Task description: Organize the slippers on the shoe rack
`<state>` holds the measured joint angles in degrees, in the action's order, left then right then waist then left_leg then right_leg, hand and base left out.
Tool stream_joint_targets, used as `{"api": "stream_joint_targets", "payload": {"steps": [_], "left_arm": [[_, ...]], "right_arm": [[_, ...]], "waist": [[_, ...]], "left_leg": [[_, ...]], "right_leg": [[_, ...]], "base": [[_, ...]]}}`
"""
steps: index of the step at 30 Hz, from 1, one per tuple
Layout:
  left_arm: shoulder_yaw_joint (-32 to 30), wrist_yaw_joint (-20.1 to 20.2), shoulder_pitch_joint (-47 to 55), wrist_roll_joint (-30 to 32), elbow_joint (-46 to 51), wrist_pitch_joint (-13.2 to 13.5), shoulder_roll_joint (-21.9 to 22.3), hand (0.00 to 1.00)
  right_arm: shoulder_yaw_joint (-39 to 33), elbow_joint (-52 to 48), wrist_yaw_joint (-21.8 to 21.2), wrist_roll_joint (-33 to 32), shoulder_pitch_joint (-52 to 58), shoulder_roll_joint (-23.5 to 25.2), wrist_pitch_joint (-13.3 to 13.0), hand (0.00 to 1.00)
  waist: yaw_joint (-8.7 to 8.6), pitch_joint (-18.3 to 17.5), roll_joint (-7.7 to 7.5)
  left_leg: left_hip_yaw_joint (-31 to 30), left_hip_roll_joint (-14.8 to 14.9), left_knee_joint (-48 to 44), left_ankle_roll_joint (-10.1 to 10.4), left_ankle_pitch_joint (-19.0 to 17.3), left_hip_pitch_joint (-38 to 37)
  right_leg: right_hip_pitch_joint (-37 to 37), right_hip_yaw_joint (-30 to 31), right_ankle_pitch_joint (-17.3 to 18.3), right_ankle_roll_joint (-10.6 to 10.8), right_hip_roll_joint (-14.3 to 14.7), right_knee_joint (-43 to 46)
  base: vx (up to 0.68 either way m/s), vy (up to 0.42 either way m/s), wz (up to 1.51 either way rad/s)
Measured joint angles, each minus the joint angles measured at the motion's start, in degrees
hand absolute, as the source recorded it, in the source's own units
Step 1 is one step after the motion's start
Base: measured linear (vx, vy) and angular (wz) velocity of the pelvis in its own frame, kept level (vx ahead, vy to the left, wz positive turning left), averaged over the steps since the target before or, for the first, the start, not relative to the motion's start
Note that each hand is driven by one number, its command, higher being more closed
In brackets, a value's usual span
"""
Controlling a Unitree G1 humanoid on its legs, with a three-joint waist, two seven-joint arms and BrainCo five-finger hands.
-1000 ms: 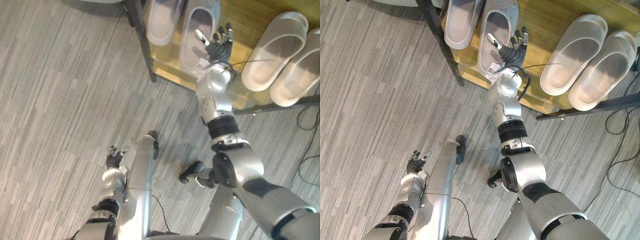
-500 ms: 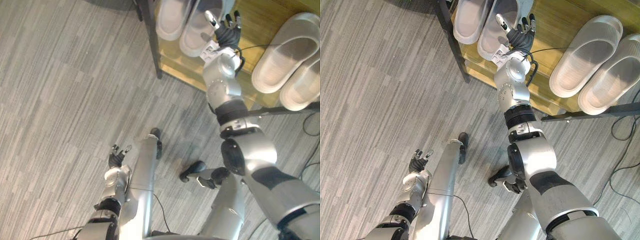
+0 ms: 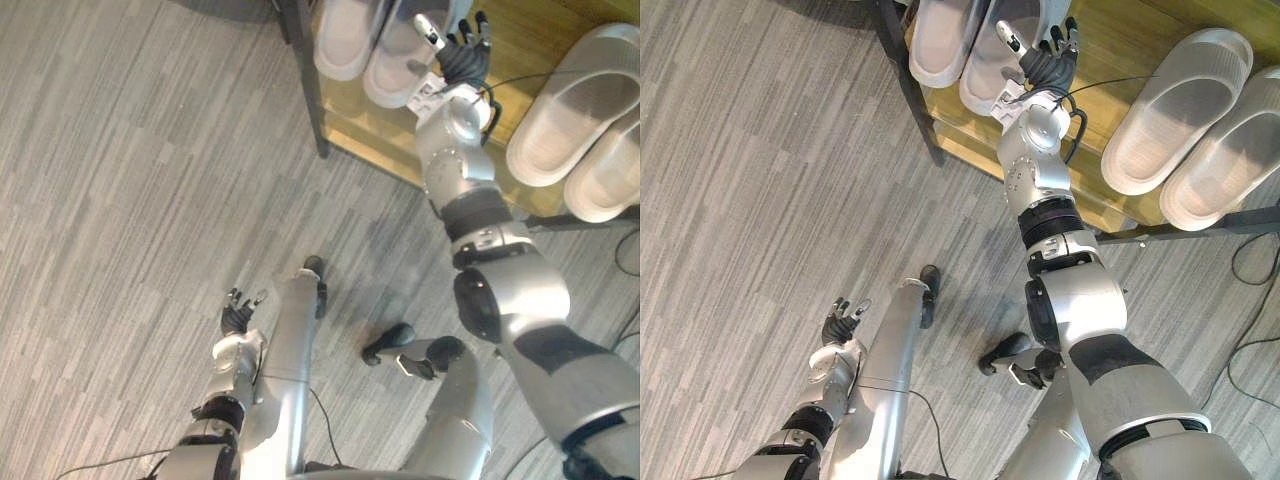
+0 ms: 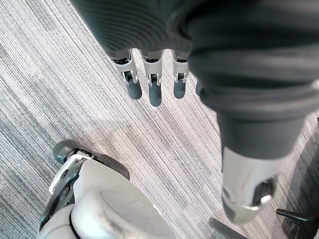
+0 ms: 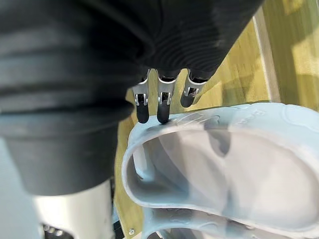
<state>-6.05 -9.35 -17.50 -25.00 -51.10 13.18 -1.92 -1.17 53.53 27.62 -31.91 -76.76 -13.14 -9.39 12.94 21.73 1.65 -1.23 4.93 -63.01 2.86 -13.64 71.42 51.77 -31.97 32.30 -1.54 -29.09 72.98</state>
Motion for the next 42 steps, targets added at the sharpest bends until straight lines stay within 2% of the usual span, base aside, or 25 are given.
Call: {"api": "stream_joint_targets", "payload": {"steps": [6,11,12,13,17,21,24,25,27,28,30,33,36,38,42], "left_arm": [[-0.03,-0.04,0.8,-0.6,0.25,0.26,0.01,0.0],[-0.06,0.59,2.66,-0.6,1.45,0.33,-0.39,0.0],[0.66,1.04,3.6,-0.4,2.11,0.14,-0.27,0.0],[0.7,1.06,3.66,-0.38,2.12,0.14,-0.23,0.0],[2.66,2.1,6.8,1.35,2.13,0.02,-1.05,0.0],[5.79,2.98,9.59,3.65,2.1,-0.25,-1.41,0.0],[9.35,3.91,10.98,5.29,1.43,-0.69,-1.67,0.0],[11.35,4.41,10.94,6.02,0.17,-0.77,-2.04,0.0],[13.53,4.71,11.11,7.03,-1.55,-1.18,-2.37,0.0],[14.89,5.07,11.26,7.64,-2.51,-1.43,-2.44,0.0],[16.16,5.41,11.58,8.55,-3.32,-1.86,-2.45,0.0],[16.59,6.21,13.08,10.28,-3.89,-2.34,-3.06,0.0],[16.61,6.26,14.89,11.61,-4.29,-2.41,-4.26,0.0],[16.57,6.23,15.42,12.66,-4.3,-2.42,-4.29,0.0],[16.62,6.17,15.49,15.08,-4.31,-2.43,-4.27,0.0]], "right_arm": [[-2.41,-3.13,0.24,4.86,3.6,-1.6,0.49,0.0],[-3.06,-12.89,0.77,11.31,10.34,-0.77,0.84,0.0],[-2.54,-18.12,0.71,14.56,14.66,0.53,0.91,0.0],[-2.49,-18.41,0.68,14.71,14.95,0.62,0.92,0.0],[2.79,-30.01,-1.03,20.98,27.11,4.68,0.87,0.0],[6.48,-37.42,-4.71,26.35,42.91,7.63,0.93,0.0],[8.35,-37.03,-7.58,29.63,51.6,8.67,0.95,0.0],[9.35,-36.3,-9.26,29.91,54.98,8.46,0.96,0.0],[10.32,-34.3,-10.7,31.54,58.31,8.07,0.94,0.0],[10.43,-31.8,-12.36,32.15,60.25,7.74,0.93,0.0],[10.4,-28.95,-13.93,32.81,62.32,7.13,0.98,0.0],[10.29,-22.64,-16.26,34.51,65.97,5.98,0.99,0.0],[9.24,-15.08,-17.89,37.19,69.19,5.96,1.3,0.0],[7.47,-10.54,-18.19,38.69,70.68,5.84,1.79,0.0],[4.73,-2.76,-18.67,39.27,72.34,5.93,2.44,0.0]], "waist": [[-0.17,0.17,0.48],[-1.28,0.18,0.6],[-2.13,0.18,0.58],[-2.2,0.18,0.58],[-4.24,0.13,0.44],[-6.9,-0.15,-0.07],[-8.02,-1.79,-1.33],[-8.79,-2.64,-2.25],[-10.2,-3.74,-3.05],[-10.4,-4.35,-3.9],[-10.95,-4.75,-4.25],[-11.78,-6.38,-4.09],[-12.74,-8.71,-2.65],[-12.88,-9.99,-1.41],[-13.35,-10.83,-0.78]], "left_leg": [[1.35,0.95,-0.28,-0.64,-1.14,-3.25],[2.55,2.42,0.26,-0.7,-1.24,-7.54],[3.21,2.76,1.7,-0.74,-1.26,-11.01],[3.25,2.78,1.81,-0.74,-1.26,-11.25],[7.01,4.92,9.08,-1.12,-0.74,-21.78],[12.82,7.0,20.41,-0.88,3.02,-33.56],[14.44,6.51,26.74,-0.49,4.65,-39.03],[14.9,5.85,30.31,-0.3,6.03,-41.17],[15.35,5.21,35.18,-0.16,8.06,-43.82],[16.18,4.68,39.2,0.09,9.54,-46.54],[16.54,3.67,43.36,0.08,11.31,-49.82],[18.01,2.41,51.4,0.22,14.42,-55.51],[19.1,1.54,61.19,0.68,18.44,-62.14],[19.46,1.35,64.52,0.85,19.56,-64.92],[19.18,0.82,67.11,1.54,20.27,-68.18]], "right_leg": [[-2.14,1.21,-0.01,0.07,0.13,-0.05],[-5.99,1.55,-0.15,0.26,1.08,-1.4],[-9.02,1.66,-0.57,0.67,1.66,-3.06],[-9.19,1.67,-0.63,0.72,1.7,-3.21],[-16.8,2.41,-3.46,1.21,4.12,-10.76],[-26.17,1.18,-7.68,2.2,6.39,-21.54],[-30.1,1.3,-10.22,2.88,8.15,-27.94],[-31.66,1.12,-11.5,3.2,8.86,-30.98],[-33.74,0.7,-13.48,3.54,10.09,-35.64],[-35.35,0.82,-15.05,3.67,10.93,-38.98],[-37.77,0.72,-16.51,4.07,11.62,-42.46],[-41.8,0.74,-19.13,4.98,13.16,-48.66],[-46.65,0.77,-22.84,5.54,15.94,-56.73],[-49.44,0.72,-24.97,5.93,17.33,-61.0],[-53.36,0.59,-27.5,6.47,18.86,-66.31]], "base": [[-0.02,-0.011,-0.09],[0.0,-0.026,-0.07],[0.01,-0.032,-0.08],[0.01,-0.032,-0.09],[0.01,-0.04,-0.24],[0.04,-0.056,-0.05],[0.09,-0.018,-0.18],[0.08,-0.018,-0.04],[0.09,-0.022,-0.07],[0.13,-0.007,-0.17],[0.12,0.009,-0.08],[0.12,0.027,-0.09],[0.12,0.021,-0.17],[0.07,0.029,-0.13],[0.01,0.013,-0.03]]}}
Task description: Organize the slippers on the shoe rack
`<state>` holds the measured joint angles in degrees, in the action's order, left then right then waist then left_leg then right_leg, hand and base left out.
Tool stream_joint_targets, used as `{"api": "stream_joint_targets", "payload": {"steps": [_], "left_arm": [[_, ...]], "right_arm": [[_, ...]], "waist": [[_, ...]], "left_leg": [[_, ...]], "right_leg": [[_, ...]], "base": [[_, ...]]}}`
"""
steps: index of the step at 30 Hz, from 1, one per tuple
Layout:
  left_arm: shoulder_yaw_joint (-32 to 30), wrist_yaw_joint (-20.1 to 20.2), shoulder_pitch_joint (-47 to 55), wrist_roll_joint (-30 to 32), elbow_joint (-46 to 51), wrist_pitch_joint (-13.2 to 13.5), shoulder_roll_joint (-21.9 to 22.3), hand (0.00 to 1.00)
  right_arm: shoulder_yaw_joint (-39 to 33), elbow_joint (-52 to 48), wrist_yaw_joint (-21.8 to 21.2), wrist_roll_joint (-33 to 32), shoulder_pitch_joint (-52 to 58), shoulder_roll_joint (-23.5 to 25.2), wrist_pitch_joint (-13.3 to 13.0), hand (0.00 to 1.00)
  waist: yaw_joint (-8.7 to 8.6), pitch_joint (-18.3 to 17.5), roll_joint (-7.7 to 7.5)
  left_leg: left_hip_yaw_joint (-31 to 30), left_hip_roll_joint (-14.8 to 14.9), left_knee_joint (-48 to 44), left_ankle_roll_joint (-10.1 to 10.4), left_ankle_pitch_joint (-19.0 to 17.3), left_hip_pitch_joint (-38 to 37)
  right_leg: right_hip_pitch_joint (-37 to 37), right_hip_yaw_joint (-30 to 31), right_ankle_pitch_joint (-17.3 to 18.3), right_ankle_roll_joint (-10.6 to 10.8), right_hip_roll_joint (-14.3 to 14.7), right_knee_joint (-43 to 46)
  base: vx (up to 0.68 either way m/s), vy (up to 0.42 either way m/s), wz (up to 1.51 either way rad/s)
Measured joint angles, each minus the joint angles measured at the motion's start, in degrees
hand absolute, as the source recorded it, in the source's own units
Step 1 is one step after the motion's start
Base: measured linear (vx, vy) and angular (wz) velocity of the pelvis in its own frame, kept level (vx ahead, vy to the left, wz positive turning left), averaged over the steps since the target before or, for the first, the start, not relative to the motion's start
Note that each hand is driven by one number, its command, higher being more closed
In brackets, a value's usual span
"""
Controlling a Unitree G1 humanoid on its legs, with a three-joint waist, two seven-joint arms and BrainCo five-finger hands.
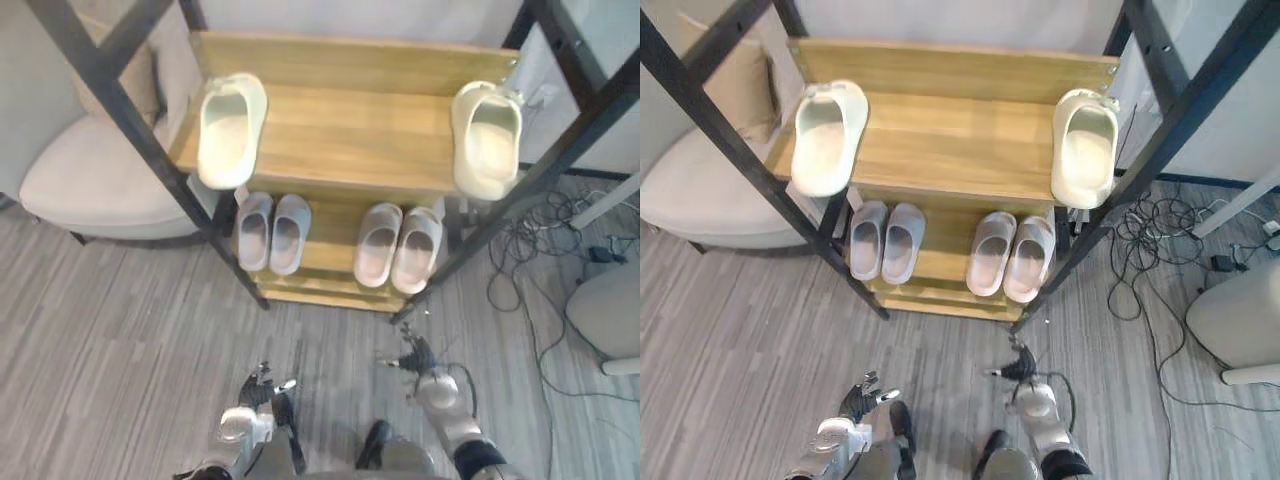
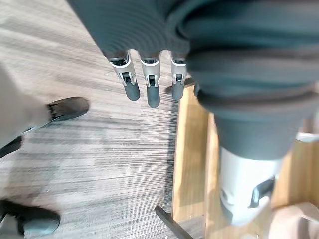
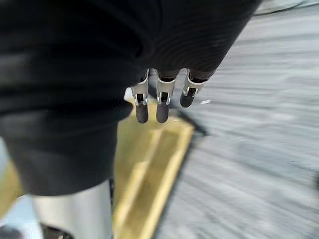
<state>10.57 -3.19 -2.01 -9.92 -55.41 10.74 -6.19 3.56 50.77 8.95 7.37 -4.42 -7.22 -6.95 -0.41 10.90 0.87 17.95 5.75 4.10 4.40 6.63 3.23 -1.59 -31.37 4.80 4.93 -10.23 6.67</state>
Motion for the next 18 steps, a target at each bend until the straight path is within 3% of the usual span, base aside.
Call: {"api": "stream_joint_targets", "payload": {"steps": [7,11,18], "left_arm": [[0.69,-0.9,1.05,3.77,0.0,-0.07,0.15,0.0],[4.37,-2.44,1.01,5.93,1.33,-0.22,0.2,0.0],[13.66,-3.18,0.59,7.63,21.65,0.15,-0.02,0.0]], "right_arm": [[-3.49,6.83,0.0,1.54,2.96,0.62,1.1,0.0],[-5.78,9.0,0.07,1.31,3.87,0.99,1.23,0.0],[-7.96,9.92,0.19,-1.18,4.5,2.18,1.53,0.0]], "waist": [[-0.45,-1.28,0.07],[-0.47,-2.01,0.26],[-0.52,-2.29,0.5]], "left_leg": [[-1.69,-0.75,1.79,0.26,0.84,-2.52],[-2.92,-1.04,1.82,0.22,0.81,-3.49],[-3.84,-1.31,1.88,0.16,0.77,-4.26]], "right_leg": [[-3.24,-1.23,-0.78,0.37,0.43,-2.9],[-4.94,-1.62,-1.4,0.52,0.63,-4.23],[-6.44,-2.16,-1.89,0.32,0.96,-5.48]], "base": [[0.0,0.002,0.09],[0.0,-0.013,0.07],[0.0,-0.005,0.03]]}}
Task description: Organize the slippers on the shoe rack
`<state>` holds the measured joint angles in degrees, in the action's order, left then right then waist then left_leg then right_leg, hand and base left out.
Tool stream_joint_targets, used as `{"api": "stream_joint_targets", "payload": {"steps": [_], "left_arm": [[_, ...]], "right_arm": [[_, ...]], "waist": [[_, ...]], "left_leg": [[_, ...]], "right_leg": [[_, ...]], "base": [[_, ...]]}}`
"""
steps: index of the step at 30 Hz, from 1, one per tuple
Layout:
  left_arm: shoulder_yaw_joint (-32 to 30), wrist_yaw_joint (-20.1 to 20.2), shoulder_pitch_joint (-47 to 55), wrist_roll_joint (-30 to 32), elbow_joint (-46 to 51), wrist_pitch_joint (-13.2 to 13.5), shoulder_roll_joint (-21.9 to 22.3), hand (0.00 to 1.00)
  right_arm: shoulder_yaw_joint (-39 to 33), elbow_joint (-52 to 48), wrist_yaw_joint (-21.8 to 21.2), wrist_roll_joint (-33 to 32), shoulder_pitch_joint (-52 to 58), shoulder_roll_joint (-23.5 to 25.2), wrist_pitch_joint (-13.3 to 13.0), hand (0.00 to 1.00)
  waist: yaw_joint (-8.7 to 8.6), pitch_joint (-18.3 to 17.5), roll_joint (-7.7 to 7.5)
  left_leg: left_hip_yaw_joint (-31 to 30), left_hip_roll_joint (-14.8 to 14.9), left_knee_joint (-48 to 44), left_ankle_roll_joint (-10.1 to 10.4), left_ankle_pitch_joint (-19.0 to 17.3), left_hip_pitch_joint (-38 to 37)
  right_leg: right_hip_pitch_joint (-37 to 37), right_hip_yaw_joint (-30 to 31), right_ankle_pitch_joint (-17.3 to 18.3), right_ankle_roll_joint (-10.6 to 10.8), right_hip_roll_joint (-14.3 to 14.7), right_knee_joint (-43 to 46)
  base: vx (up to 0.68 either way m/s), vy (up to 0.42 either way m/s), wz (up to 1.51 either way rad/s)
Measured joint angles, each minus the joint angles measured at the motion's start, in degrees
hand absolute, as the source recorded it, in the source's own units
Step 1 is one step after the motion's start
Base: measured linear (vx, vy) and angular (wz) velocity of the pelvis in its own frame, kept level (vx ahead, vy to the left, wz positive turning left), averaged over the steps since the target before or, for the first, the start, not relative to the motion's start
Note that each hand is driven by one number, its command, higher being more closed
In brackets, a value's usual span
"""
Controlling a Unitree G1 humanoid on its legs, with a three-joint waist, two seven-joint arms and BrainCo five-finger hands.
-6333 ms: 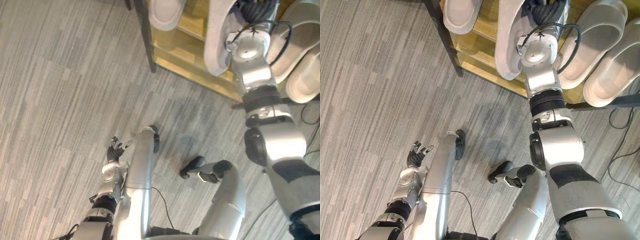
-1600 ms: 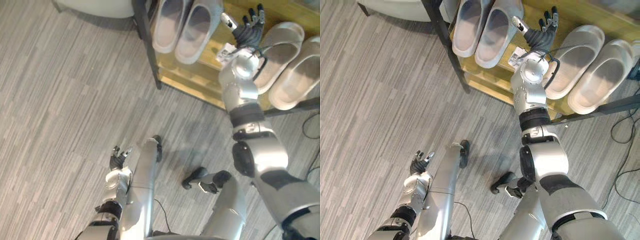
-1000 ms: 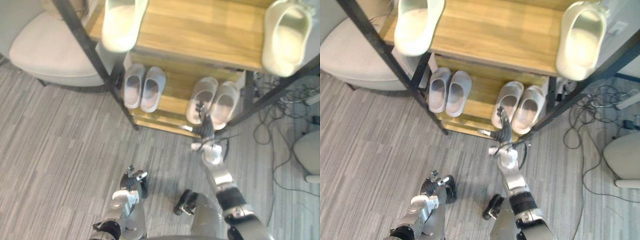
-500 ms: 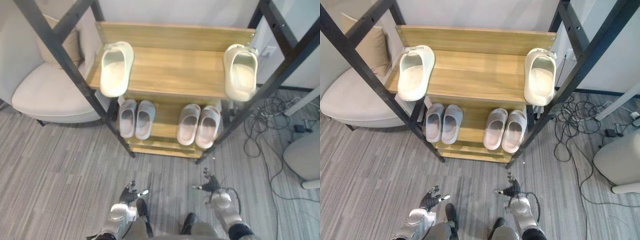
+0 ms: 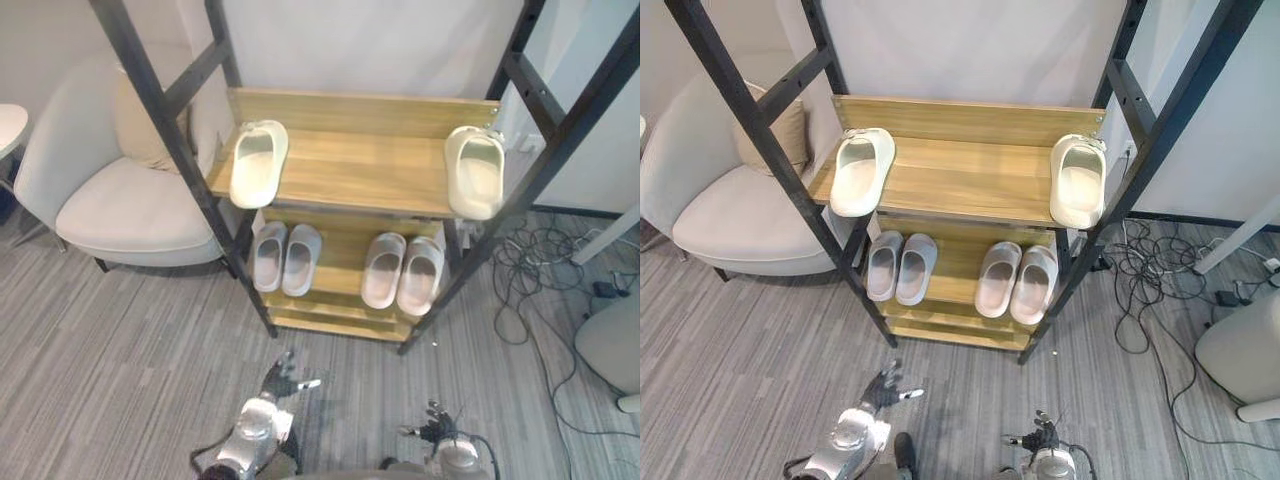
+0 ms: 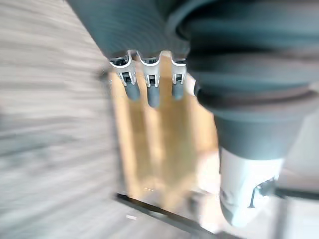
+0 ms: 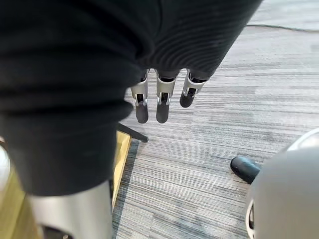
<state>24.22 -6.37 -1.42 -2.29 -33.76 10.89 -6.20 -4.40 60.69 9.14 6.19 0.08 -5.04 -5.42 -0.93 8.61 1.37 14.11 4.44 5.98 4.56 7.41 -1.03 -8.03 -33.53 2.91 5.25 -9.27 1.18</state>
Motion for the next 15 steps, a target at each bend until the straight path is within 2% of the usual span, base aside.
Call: {"api": "stream_joint_targets", "payload": {"steps": [3,10,15], "left_arm": [[3.0,0.51,-1.31,0.6,11.77,1.62,-0.16,0.0],[3.26,-1.34,-10.64,2.45,18.82,2.61,-1.34,0.0],[-3.59,-4.3,-18.03,3.73,21.61,2.65,-3.0,0.0]], "right_arm": [[0.01,0.25,0.0,0.0,0.08,0.14,0.04,0.0],[0.2,0.58,-0.21,0.41,0.0,-0.03,0.05,0.0],[0.6,0.5,-0.71,0.59,0.03,-0.38,0.05,0.0]], "waist": [[-0.03,-0.54,0.5],[-0.18,-1.05,0.99],[-1.31,-1.08,0.79]], "left_leg": [[-0.25,-0.1,0.13,-0.7,-0.27,0.01],[-0.63,0.0,-0.01,-0.75,-0.32,0.02],[-0.93,-0.01,-0.02,-0.75,-0.32,-0.14]], "right_leg": [[-0.11,-0.02,0.14,0.07,0.11,-0.31],[-0.17,0.01,-0.09,0.02,0.37,-0.51],[-0.13,0.57,-0.38,-0.19,0.42,-0.66]], "base": [[0.0,0.0,0.0],[0.03,-0.016,-0.01],[0.03,-0.012,-0.07]]}}
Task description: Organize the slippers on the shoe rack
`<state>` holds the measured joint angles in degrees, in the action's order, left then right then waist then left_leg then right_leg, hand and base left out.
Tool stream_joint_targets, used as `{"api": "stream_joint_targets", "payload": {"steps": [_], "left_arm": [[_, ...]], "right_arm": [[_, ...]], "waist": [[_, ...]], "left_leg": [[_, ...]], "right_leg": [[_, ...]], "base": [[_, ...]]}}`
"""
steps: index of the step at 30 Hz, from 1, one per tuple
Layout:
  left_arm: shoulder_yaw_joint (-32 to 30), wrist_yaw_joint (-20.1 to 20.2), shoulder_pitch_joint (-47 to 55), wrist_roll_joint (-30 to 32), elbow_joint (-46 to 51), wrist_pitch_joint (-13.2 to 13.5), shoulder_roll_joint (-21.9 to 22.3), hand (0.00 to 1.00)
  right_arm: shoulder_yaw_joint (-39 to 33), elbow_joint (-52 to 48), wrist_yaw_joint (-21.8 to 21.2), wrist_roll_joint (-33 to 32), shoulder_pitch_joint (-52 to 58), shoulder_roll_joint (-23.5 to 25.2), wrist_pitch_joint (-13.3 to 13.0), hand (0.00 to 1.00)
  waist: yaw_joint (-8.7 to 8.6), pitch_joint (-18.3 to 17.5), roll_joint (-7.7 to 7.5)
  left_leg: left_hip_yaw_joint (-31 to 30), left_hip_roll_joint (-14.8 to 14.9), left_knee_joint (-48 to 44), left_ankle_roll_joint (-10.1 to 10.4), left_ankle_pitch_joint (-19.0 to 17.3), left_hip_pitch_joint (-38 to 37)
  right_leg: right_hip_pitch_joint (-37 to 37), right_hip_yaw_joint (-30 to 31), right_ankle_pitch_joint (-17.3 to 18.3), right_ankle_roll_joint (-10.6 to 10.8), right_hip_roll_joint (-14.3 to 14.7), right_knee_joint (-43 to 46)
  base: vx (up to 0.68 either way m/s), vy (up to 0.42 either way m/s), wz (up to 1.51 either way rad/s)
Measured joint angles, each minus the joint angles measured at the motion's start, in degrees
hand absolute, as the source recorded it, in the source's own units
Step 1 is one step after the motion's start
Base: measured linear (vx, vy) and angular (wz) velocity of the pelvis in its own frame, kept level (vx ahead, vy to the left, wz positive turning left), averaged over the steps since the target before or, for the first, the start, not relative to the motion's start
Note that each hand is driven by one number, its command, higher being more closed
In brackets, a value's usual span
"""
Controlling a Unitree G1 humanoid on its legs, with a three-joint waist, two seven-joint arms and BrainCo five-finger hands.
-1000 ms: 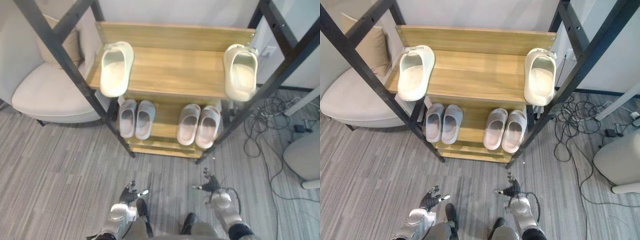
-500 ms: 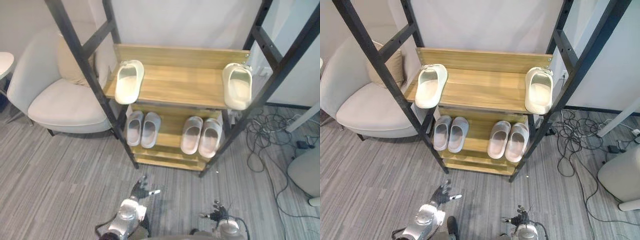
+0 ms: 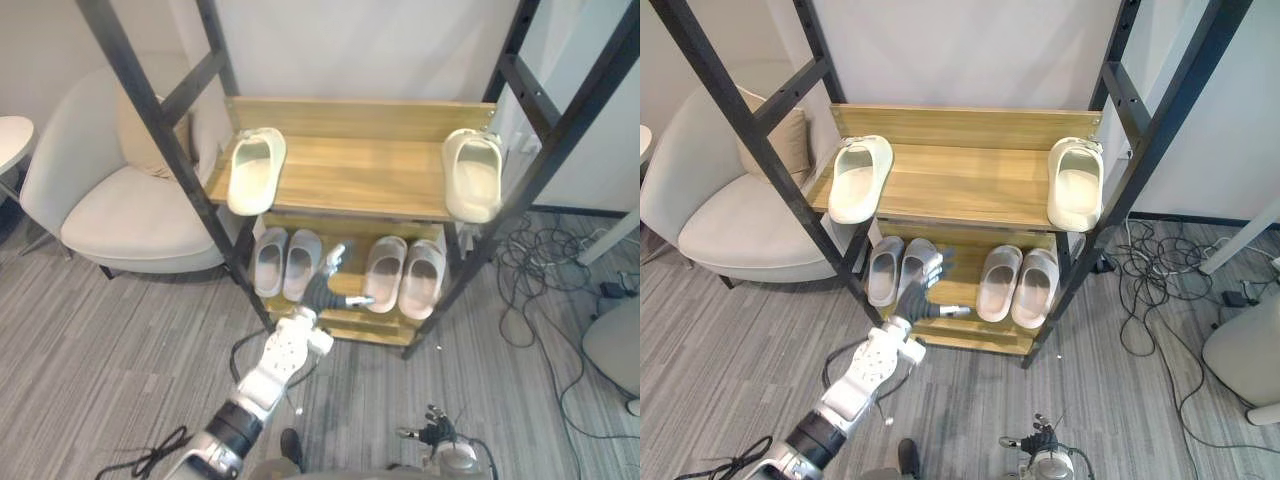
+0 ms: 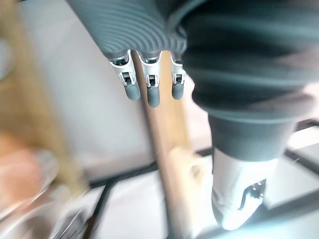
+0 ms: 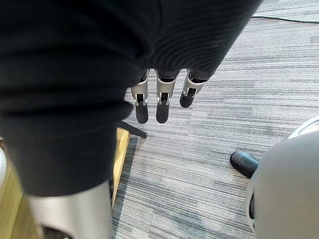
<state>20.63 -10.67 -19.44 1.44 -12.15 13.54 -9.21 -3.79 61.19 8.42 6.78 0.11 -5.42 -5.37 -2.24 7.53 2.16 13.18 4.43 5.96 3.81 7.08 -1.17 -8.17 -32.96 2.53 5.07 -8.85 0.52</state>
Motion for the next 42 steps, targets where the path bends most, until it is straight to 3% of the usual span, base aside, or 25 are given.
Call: {"api": "stream_joint_targets", "payload": {"steps": [10,18,42], "left_arm": [[-11.77,-4.34,-10.02,5.23,-0.12,-0.27,-11.22,0.0],[-16.56,-5.63,-18.87,5.83,-10.48,-1.07,-20.91,0.0],[-17.44,-4.88,-32.15,5.26,-29.4,-4.27,-30.91,0.0]], "right_arm": [[-0.52,-1.86,-2.04,0.04,1.56,-1.84,0.06,0.0],[-1.19,-1.84,-4.0,0.03,2.03,-1.87,0.21,0.0],[-3.82,-1.85,-4.74,-0.2,0.98,-1.86,0.12,0.0]], "waist": [[-0.27,0.05,-1.26],[-0.1,0.36,-2.27],[1.08,3.31,-3.12]], "left_leg": [[1.75,0.09,0.08,0.07,-1.45,-0.93],[2.26,-0.09,0.01,0.14,-1.77,-0.77],[6.82,0.5,-0.03,0.2,-1.82,3.03]], "right_leg": [[0.16,2.65,-1.35,0.01,0.2,-2.1],[0.35,3.28,-1.75,0.18,0.19,-2.84],[8.28,8.81,-2.4,-0.68,0.06,-0.69]], "base": [[0.0,0.006,-0.16],[0.0,0.003,-0.03],[-0.02,0.005,-0.12]]}}
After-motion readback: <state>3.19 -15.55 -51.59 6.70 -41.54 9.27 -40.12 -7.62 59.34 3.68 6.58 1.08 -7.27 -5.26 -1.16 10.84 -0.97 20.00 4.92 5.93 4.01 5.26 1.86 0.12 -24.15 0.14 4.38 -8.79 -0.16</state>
